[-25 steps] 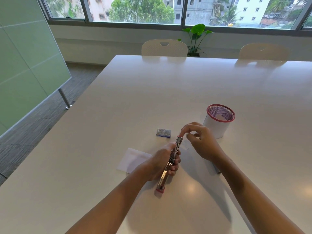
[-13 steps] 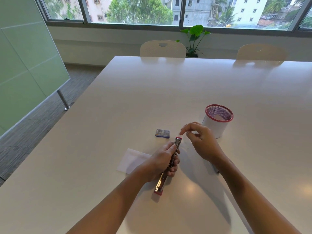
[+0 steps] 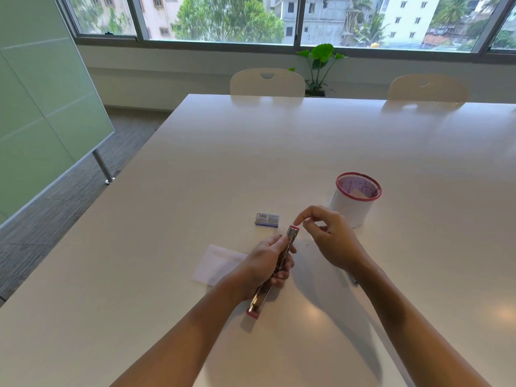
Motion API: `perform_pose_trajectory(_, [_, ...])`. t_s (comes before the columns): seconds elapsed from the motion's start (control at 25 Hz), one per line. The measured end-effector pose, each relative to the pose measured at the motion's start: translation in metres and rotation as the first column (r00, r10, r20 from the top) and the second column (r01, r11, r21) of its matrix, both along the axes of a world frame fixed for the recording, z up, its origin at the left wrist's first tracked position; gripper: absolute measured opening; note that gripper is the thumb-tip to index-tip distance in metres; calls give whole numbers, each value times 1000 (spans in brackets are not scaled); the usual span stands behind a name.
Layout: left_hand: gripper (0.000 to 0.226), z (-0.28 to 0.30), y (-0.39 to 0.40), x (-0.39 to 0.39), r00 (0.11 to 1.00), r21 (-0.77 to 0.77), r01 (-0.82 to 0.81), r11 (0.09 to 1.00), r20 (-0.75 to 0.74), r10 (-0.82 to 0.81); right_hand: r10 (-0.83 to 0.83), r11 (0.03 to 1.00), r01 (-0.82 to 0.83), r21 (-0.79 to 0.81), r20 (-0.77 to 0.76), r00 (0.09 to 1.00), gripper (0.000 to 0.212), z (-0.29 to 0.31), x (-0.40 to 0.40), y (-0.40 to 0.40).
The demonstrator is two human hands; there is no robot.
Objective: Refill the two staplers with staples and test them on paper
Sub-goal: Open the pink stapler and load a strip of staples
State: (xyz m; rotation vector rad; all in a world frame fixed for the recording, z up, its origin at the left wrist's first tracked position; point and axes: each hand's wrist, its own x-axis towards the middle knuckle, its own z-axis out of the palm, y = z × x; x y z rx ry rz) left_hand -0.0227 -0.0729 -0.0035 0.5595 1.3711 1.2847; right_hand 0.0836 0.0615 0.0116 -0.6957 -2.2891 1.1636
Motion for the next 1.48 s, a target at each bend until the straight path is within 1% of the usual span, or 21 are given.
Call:
perform_pose_trajectory(0.12, [39,2,-1,2,1000,-22,-17,1000,5,17,-21,999,24,-26,116,993,7,-1,1,-1])
perform_pose_trajectory(0.2, [41,3,0,3,1000,-28,-20,999,-12,19,-21,995,36,-95,146,989,12,-3,1,-2])
perform_pose_trajectory(0.36, [45,5,0,4,1000,-49,-9,999,-19,8,-19,964,55,-259,142,990,22,-6,0,-4])
perform_pose_trajectory(0.44, [49,5,1,4,1000,-53,-9,999,3,9,-17,961,56,-272,146,989,20,-6,1,-4])
perform_pose_trajectory(0.52, [48,6,0,4,999,-38,-15,999,51,17,-65,979,89,-185,131,989,15,-7,3,-5])
perform_pose_trajectory(0.64, [43,7,0,0,987,2,-65,998,148,64,-110,994,110,5,33,993,8,-4,7,-11])
perform_pose_trajectory(0.68, [43,7,0,-1,979,8,-93,996,182,90,-95,994,95,60,-4,995,9,-3,9,-14])
perform_pose_trajectory(0.76, [41,11,1,-1,960,-1,-163,987,230,159,5,979,6,203,-54,999,13,-1,14,-18])
perform_pose_trajectory(0.84, [38,15,4,-2,937,-12,-241,971,257,235,155,933,-123,337,-69,986,19,0,22,-23])
perform_pose_trajectory(0.88, [38,16,6,-3,924,-13,-275,961,273,268,225,906,-189,380,-53,973,23,1,26,-26])
perform_pose_trajectory(0.96, [38,20,9,-6,895,-8,-323,946,324,308,325,833,-306,461,41,945,32,1,31,-34])
perform_pose_trajectory(1.04, [40,22,12,-8,876,-18,-341,940,357,325,340,748,-355,561,136,931,35,-1,34,-42])
perform_pose_trajectory(1.08, [40,23,13,-8,874,-32,-343,939,354,332,331,720,-351,598,148,932,32,-2,34,-46])
perform_pose_trajectory(1.16, [40,25,12,-8,884,-44,-331,942,335,326,342,693,-332,640,114,933,26,-2,33,-50])
perform_pose_trajectory(1.24, [40,28,12,-6,899,-28,-313,949,315,306,388,712,-329,620,43,921,21,1,31,-53])
perform_pose_trajectory(1.32, [39,30,13,-3,914,-14,-308,951,271,300,389,795,-299,527,-65,919,18,5,29,-53])
perform_pose_trajectory(1.4, [38,31,14,-1,920,13,-305,952,261,291,302,884,-203,422,-182,936,19,11,28,-50])
perform_pose_trajectory(1.48, [39,29,15,2,931,46,-276,960,260,255,180,935,-80,347,-266,947,21,16,25,-45])
